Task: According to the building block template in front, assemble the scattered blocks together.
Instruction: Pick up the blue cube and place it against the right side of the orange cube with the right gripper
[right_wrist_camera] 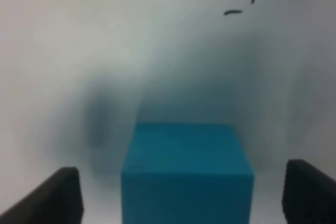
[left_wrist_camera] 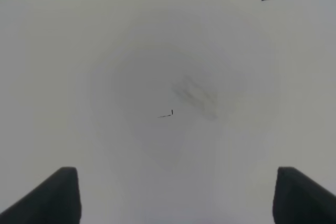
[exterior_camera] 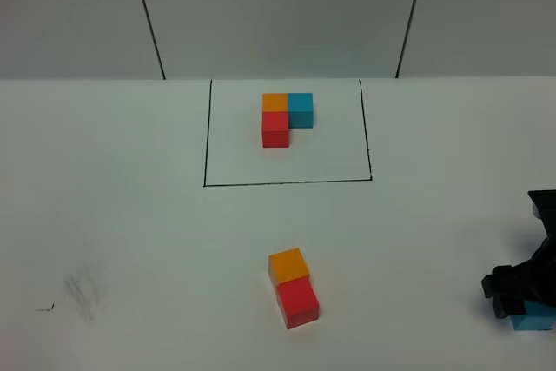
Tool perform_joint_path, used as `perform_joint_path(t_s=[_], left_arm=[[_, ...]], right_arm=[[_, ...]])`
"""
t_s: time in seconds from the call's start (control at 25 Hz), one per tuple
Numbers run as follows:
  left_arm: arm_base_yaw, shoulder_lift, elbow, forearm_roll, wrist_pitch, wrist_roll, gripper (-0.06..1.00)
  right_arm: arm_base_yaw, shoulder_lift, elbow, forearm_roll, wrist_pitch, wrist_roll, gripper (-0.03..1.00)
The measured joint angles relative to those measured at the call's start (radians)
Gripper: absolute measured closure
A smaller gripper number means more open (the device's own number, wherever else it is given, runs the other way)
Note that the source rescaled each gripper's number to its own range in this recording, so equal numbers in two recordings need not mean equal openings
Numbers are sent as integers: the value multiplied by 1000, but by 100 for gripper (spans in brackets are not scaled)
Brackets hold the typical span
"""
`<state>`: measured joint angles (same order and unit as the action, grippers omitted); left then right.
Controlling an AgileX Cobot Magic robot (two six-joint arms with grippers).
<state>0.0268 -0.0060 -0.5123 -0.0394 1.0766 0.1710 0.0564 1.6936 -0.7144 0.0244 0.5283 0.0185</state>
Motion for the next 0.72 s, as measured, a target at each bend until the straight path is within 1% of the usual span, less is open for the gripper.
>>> perform_joint_path(t_s=[0.28, 0.56, 0.64, 0.72], left_arm=[[0, 0, 0, 0, 0, 0, -4], [0, 0, 0, 0, 0, 0, -4], [0, 0, 0, 0, 0, 0, -4], [0, 0, 0, 0, 0, 0, -4]], right_arm=[[-1, 0, 0, 0, 30, 0, 38], [-1, 0, 0, 0, 33, 0, 38], [-1, 0, 0, 0, 33, -1, 41], [-1, 0, 0, 0, 33, -1, 48]])
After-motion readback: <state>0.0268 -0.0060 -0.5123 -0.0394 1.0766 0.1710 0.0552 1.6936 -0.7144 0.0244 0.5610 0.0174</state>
